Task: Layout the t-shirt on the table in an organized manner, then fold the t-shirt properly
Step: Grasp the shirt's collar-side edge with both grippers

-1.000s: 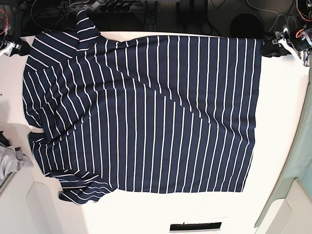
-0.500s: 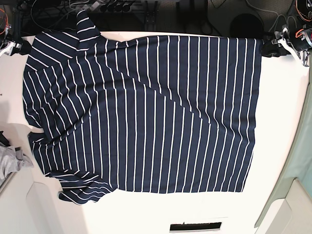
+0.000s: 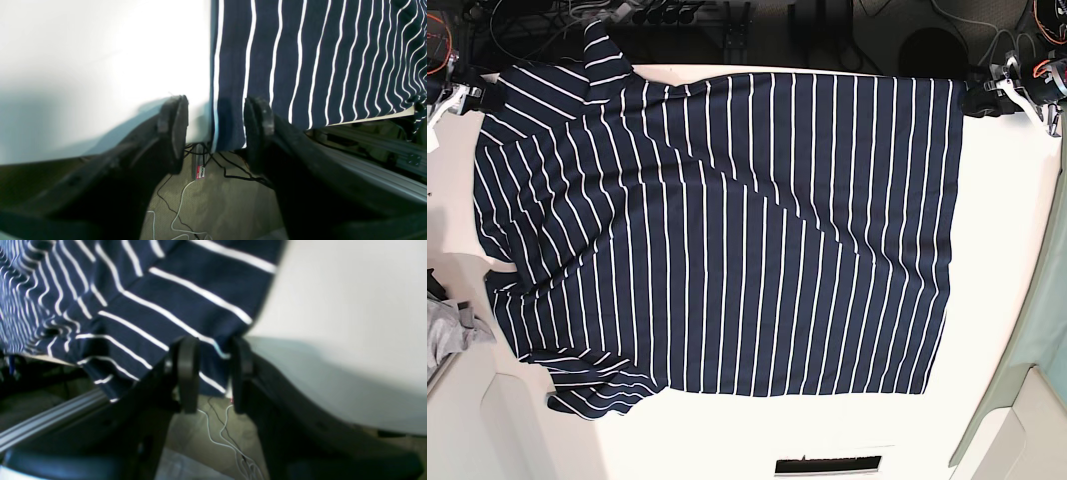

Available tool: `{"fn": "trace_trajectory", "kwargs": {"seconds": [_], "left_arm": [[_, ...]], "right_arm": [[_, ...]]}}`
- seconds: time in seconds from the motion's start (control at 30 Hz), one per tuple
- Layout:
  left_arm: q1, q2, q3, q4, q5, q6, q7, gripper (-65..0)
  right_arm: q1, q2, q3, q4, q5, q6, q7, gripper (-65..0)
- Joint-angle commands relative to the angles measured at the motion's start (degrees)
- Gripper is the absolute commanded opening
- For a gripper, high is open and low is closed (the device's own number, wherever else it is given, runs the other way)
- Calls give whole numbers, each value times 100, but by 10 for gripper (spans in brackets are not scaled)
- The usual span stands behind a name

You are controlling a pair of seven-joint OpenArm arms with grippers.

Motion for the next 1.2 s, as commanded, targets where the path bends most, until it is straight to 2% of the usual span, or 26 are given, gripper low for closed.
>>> {"fn": "trace_trajectory", "kwargs": {"seconds": [0.0, 0.3, 0.63, 1.0, 1.1, 1.17], "left_arm": [[4, -63, 7, 20, 76, -3, 138, -347], [4, -50, 7, 20, -57, -3, 269, -347], [2, 205, 273, 20, -48, -3, 245, -347], [-11, 203, 273, 20, -52, -3, 356, -347], [-11, 203, 273, 20, -55, -3, 352, -354], [-11, 201, 273, 20, -92, -3, 354, -412]], "right_arm": [[-7, 83, -68, 22, -153, -24, -107, -474], [-7, 76, -155, 22, -101, -22, -107, -474], [-9, 76, -155, 22, -39, 13, -131, -474], [-11, -129, -157, 22, 2, 11, -216, -474], [-9, -151, -157, 22, 4, 11, -216, -474], [-7, -179, -157, 22, 7, 9, -214, -478]]}}
